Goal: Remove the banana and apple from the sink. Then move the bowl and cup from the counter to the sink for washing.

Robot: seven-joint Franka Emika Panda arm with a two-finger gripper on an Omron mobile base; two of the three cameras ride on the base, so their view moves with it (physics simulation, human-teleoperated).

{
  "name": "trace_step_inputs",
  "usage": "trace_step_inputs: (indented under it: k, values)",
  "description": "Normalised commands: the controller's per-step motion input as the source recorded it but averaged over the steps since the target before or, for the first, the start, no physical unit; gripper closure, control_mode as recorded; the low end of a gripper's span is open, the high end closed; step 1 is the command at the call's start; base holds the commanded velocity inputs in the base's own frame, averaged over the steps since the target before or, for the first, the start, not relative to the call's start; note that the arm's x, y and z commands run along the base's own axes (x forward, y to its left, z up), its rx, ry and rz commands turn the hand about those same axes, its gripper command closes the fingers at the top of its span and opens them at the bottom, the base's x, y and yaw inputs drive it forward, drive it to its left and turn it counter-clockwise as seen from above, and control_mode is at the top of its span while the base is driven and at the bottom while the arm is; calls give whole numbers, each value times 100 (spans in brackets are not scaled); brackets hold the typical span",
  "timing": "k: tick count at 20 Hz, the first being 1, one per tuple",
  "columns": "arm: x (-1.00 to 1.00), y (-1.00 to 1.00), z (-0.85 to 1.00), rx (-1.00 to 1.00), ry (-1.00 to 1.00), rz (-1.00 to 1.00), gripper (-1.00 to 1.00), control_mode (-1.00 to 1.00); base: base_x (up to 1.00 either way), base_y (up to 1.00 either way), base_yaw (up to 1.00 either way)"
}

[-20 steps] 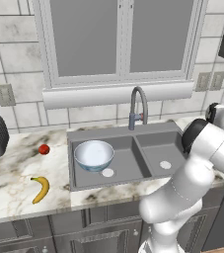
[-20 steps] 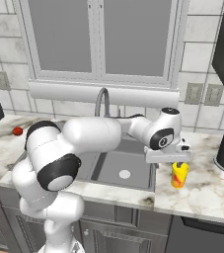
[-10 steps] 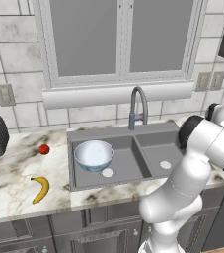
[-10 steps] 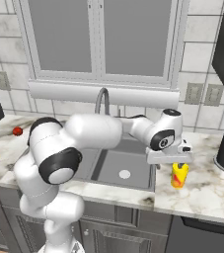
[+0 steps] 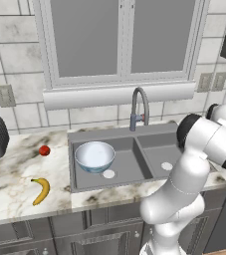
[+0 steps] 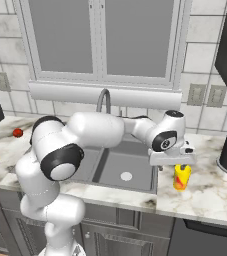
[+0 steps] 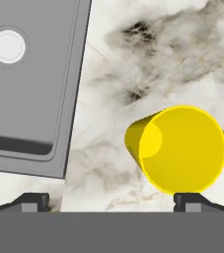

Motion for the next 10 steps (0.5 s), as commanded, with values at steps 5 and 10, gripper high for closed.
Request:
trace_step_inputs:
  k: [5, 10]
  values:
    - [7, -2, -6, 0, 0, 0, -100, -100, 0, 0, 0]
    - [7, -2, -6, 0, 0, 0, -100, -100, 0, 0, 0]
